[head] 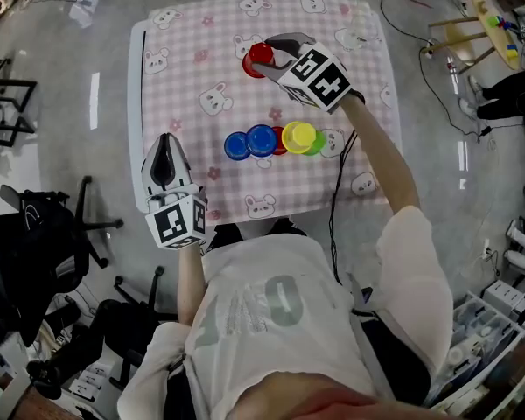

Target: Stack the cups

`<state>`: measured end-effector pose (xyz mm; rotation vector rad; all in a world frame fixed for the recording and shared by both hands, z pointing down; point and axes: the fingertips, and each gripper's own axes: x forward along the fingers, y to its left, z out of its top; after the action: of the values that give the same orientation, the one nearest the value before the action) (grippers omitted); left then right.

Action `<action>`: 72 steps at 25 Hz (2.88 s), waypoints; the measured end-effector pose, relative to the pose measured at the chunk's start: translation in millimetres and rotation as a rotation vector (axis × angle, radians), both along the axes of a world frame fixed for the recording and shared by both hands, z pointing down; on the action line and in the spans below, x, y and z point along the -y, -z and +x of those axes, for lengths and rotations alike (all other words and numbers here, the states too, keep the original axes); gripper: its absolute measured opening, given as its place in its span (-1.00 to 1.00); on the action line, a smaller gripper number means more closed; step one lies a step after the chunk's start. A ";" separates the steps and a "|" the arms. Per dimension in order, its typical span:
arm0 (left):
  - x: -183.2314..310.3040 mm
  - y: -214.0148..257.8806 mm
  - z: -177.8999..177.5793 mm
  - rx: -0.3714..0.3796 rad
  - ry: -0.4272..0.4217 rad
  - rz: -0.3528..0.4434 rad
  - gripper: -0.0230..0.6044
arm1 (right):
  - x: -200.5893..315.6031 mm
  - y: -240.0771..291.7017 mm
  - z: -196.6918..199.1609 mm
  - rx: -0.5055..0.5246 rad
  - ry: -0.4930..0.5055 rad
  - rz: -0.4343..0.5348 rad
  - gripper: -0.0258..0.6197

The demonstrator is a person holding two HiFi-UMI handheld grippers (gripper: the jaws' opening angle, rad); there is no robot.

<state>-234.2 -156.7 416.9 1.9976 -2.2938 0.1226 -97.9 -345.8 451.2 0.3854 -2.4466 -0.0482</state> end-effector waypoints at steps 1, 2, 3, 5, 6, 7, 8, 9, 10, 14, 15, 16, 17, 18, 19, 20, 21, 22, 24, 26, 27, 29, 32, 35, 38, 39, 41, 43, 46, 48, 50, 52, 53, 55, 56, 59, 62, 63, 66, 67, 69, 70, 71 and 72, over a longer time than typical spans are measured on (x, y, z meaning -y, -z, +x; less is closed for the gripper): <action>3.4 1.8 3.5 -0.002 -0.017 0.009 -0.82 | -5.3 11.4 5.5 0.005 -0.010 0.017 -0.25; 6.3 4.0 7.4 -0.003 -0.033 0.019 -0.82 | -11.3 22.7 11.4 0.011 -0.023 0.033 -0.25; 8.1 6.6 11.5 -0.004 -0.048 0.029 -0.82 | -18.2 33.3 17.3 0.018 -0.037 0.046 -0.25; 10.0 11.8 18.6 -0.006 -0.072 0.048 -0.82 | -32.7 52.5 27.7 0.035 -0.067 0.065 -0.25; 10.9 14.5 21.5 -0.007 -0.083 0.057 -0.82 | -39.7 61.1 32.0 0.044 -0.080 0.072 -0.25; 11.7 17.2 24.3 -0.008 -0.093 0.065 -0.82 | -46.7 68.9 36.0 0.052 -0.092 0.076 -0.25; 12.3 20.1 27.1 -0.008 -0.103 0.073 -0.82 | -53.9 75.4 40.2 0.057 -0.101 0.076 -0.25; 12.9 23.1 30.2 -0.008 -0.111 0.082 -0.82 | -60.9 81.0 44.8 0.058 -0.109 0.072 -0.25; 13.7 26.1 33.4 -0.007 -0.119 0.090 -0.82 | -67.5 85.8 49.5 0.056 -0.115 0.066 -0.25; 14.5 33.9 40.1 0.001 -0.140 0.108 -0.82 | -91.4 95.4 64.3 0.033 -0.123 0.044 -0.25; 12.6 34.1 39.1 0.002 -0.143 0.109 -0.82 | -98.7 94.0 66.5 0.024 -0.124 0.039 -0.25; 10.1 33.9 37.7 0.002 -0.146 0.110 -0.82 | -106.7 91.4 68.4 0.015 -0.125 0.030 -0.25; 7.5 33.8 35.9 0.002 -0.147 0.112 -0.82 | -114.6 88.6 69.8 0.008 -0.125 0.018 -0.25; 5.4 33.9 33.9 0.002 -0.147 0.114 -0.82 | -121.5 86.3 70.8 0.003 -0.125 0.006 -0.25; 4.0 34.5 32.0 0.003 -0.146 0.115 -0.82 | -127.2 84.6 71.4 0.000 -0.124 -0.005 -0.25; 3.4 35.4 30.4 0.003 -0.145 0.116 -0.82 | -131.5 83.6 72.0 -0.003 -0.123 -0.014 -0.25; 3.4 36.6 29.1 0.003 -0.144 0.117 -0.82 | -134.6 82.9 72.7 -0.007 -0.123 -0.022 -0.25; 3.7 38.2 28.2 0.002 -0.144 0.118 -0.82 | -136.7 82.6 73.4 -0.012 -0.122 -0.029 -0.25; 4.1 41.5 27.4 0.002 -0.144 0.118 -0.82 | -140.2 82.4 74.2 -0.019 -0.120 -0.038 -0.25; 4.1 42.9 28.4 0.004 -0.146 0.115 -0.82 | -143.0 80.9 74.6 -0.023 -0.117 -0.045 -0.25; 4.5 42.6 29.3 0.004 -0.147 0.114 -0.82 | -143.5 79.3 74.7 -0.024 -0.116 -0.050 -0.25; 5.3 39.9 31.5 0.003 -0.150 0.112 -0.82 | -143.8 74.1 74.4 -0.032 -0.113 -0.056 -0.25; 2.7 34.5 34.0 0.003 -0.154 0.109 -0.82 | -150.3 63.9 74.1 -0.049 -0.098 -0.072 -0.25; -2.9 30.8 34.5 0.005 -0.157 0.106 -0.82 | -157.9 59.1 74.6 -0.044 -0.094 -0.081 -0.25; -3.1 31.2 31.8 0.008 -0.153 0.105 -0.82 | -155.2 59.8 74.7 -0.041 -0.104 -0.078 -0.24; -2.0 31.6 30.3 0.008 -0.151 0.105 -0.82 | -153.1 60.1 73.9 -0.043 -0.105 -0.076 -0.24; 0.0 31.6 27.5 0.009 -0.147 0.105 -0.82 | -150.7 59.3 72.0 -0.050 -0.099 -0.072 -0.24; -0.6 30.5 26.9 0.010 -0.151 0.104 -0.82 | -153.6 58.5 70.8 -0.051 -0.092 -0.069 -0.21; -3.0 31.9 30.7 0.017 -0.165 0.105 -0.82 | -159.2 64.2 72.7 -0.025 -0.101 -0.061 -0.15; -1.0 34.5 32.7 0.023 -0.172 0.110 -0.82 | -156.0 74.1 74.3 0.008 -0.120 -0.042 -0.15; 2.0 38.1 36.0 0.030 -0.181 0.118 -0.82 | -150.4 89.8 77.2 0.062 -0.151 -0.012 -0.15; 4.3 44.1 42.3 0.038 -0.196 0.132 -0.82 | -144.5 111.5 83.1 0.141 -0.201 0.031 -0.16; 5.0 47.3 46.6 0.042 -0.204 0.137 -0.82 | -141.6 123.1 87.0 0.189 -0.231 0.052 -0.16; 5.4 52.7 56.5 0.053 -0.222 0.143 -0.82 | -137.1 144.4 96.5 0.300 -0.293 0.083 -0.18; 5.3 55.0 62.0 0.061 -0.231 0.144 -0.82 | -135.5 153.4 102.3 0.354 -0.326 0.096 -0.23; 4.4 61.2 78.6 0.093 -0.259 0.152 -0.82 | -134.1 172.1 124.0 0.489 -0.427 0.142 -0.52; 4.1 67.5 90.2 0.114 -0.272 0.170 -0.82 | -135.1 180.3 149.1 0.575 -0.526 0.218 -0.72; 3.7 69.4 92.5 0.117 -0.271 0.176 -0.82 | -135.8 181.1 156.7 0.591 -0.554 0.249 -0.75; -0.3 73.3 96.9 0.131 -0.255 0.188 -0.82 | -140.5 174.8 175.3 0.613 -0.637 0.310 -0.79; -2.6 73.6 98.7 0.135 -0.248 0.190 -0.82 | -143.3 169.6 180.6 0.614 -0.663 0.320 -0.79; -7.2 73.6 102.9 0.144 -0.236 0.195 -0.82 | -149.4 156.2 189.3 0.608 -0.700 0.329 -0.80; -9.2 73.5 105.4 0.148 -0.231 0.198 -0.82 | -152.3 148.5 192.7 0.605 -0.711 0.327 -0.80; -11.1 73.1 108.1 0.152 -0.227 0.200 -0.82 | -155.3 140.3 195.7 0.603 -0.718 0.320 -0.80; -13.1 72.3 111.0 0.154 -0.224 0.201 -0.82 | -158.4 131.7 198.2 0.600 -0.723 0.309 -0.80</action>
<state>-123.2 -143.7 344.5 2.4239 -2.2408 0.0666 100.3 -187.5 319.4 1.5905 -2.7033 0.0030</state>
